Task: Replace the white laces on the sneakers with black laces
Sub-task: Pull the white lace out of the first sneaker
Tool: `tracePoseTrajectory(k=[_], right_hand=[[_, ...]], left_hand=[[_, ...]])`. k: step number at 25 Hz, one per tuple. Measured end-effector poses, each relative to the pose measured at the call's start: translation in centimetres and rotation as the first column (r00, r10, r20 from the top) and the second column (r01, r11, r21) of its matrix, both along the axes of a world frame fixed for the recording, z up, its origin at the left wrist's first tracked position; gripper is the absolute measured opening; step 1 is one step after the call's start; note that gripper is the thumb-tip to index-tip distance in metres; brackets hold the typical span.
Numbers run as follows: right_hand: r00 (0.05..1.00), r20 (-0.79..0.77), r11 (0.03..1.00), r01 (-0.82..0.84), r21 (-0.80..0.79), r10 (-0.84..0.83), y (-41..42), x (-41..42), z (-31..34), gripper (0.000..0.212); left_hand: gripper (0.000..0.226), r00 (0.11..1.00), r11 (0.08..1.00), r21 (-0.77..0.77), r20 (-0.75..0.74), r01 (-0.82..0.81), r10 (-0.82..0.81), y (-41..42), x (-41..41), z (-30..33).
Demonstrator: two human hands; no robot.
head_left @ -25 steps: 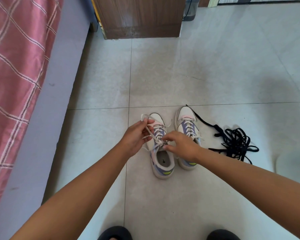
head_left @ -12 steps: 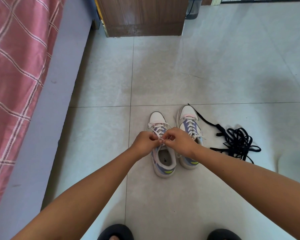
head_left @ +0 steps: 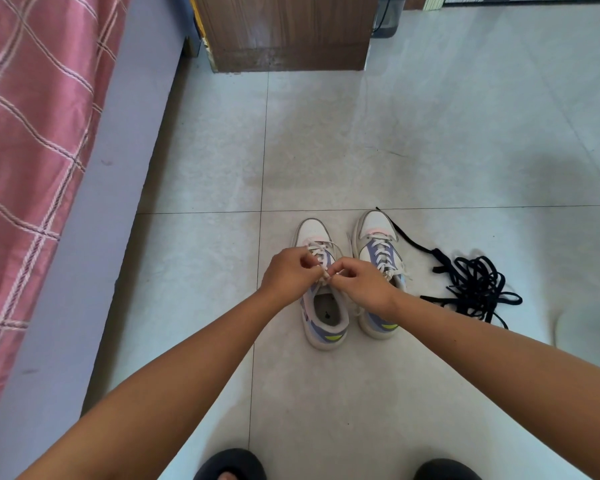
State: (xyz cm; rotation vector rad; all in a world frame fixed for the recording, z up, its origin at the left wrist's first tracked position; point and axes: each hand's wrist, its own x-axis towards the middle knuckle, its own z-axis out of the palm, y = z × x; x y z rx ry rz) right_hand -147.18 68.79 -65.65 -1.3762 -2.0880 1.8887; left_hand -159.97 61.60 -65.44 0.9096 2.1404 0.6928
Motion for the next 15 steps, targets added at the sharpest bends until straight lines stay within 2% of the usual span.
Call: tracePoseTrajectory(k=[1, 2, 3, 4, 5, 6, 7, 9, 11, 12, 13, 14, 15], right_hand=[[1.0, -0.003, 0.997, 0.019, -0.07, -0.019, 0.0, 0.0, 0.2, 0.006], [1.0, 0.003, 0.992, 0.025, -0.125, -0.025, 0.0, 0.0, 0.3, 0.008], [1.0, 0.015, 0.987, 0.019, -0.16, -0.017, 0.0, -0.1, 0.5, 0.009], [1.0, 0.03, 0.984, 0.006, -0.179, -0.001, 0.0, -0.2, 0.7, 0.01], [0.999, 0.044, 0.982, -0.008, -0.188, 0.017, 0.0, -0.2, 0.8, 0.011], [0.998, 0.057, 0.981, -0.022, -0.192, 0.034, 0.0, -0.3, 0.8, 0.011], [0.996, 0.066, 0.98, -0.039, -0.197, 0.053, 0.0, -0.3, 0.8, 0.013], [0.993, 0.062, 0.976, -0.085, -0.201, 0.099, 0.2, -0.1, 0.8, 0.02], [0.992, 0.044, 0.971, -0.108, -0.214, 0.12, 0.4, 0.2, 0.9, 0.024], [0.994, 0.031, 0.969, -0.096, -0.227, 0.105, 0.4, 0.3, 1.0, 0.024], [0.997, 0.016, 0.97, -0.068, -0.235, 0.074, 0.6, 0.4, 1.2, 0.023], [1.0, -0.003, 0.971, -0.028, -0.238, 0.028, 0.8, 0.4, 1.5, 0.024], [0.999, -0.031, 0.969, 0.026, -0.245, -0.035, 1.2, 0.2, 1.8, 0.026]], left_hand=[[0.006, 0.994, 0.998, 0.02, 0.097, -0.052, 0.05, 0.0, -0.2, 0.1], [0.005, 0.995, 0.999, 0.006, 0.092, -0.032, 0.031, 0.1, -0.3, 0.3], [0.007, 0.998, 0.998, -0.028, -0.035, 0.059, -0.06, 0.1, -0.5, 0.2], [0.009, 0.929, 0.972, -0.086, -0.287, 0.217, -0.232, 0.1, -0.5, 0.1], [0.013, 0.764, 0.929, -0.101, -0.541, 0.356, -0.352, 0.0, -0.5, 0.0], [0.018, 0.569, 0.866, -0.148, -0.7, 0.477, -0.433, -0.3, -0.5, -0.5], [0.027, 0.437, 0.827, -0.169, -0.782, 0.536, -0.443, -0.5, -0.6, -0.9], [0.035, 0.482, 0.885, -0.091, -0.811, 0.456, -0.332, -0.3, -1.3, -0.6], [0.022, 0.704, 0.974, -0.005, -0.69, 0.228, -0.168, 0.4, -3.0, 0.3], [0.019, 0.848, 0.996, 0.025, -0.526, 0.085, -0.059, 0.6, -3.6, 0.8], [0.019, 0.946, 0.997, 0.064, -0.32, -0.036, 0.055, 0.7, -4.2, 0.6], [0.019, 0.979, 0.985, 0.109, -0.14, -0.135, 0.15, 0.7, -4.5, 0.5], [0.016, 0.982, 0.975, 0.135, -0.039, -0.176, 0.183, 0.6, -4.5, 0.3]])
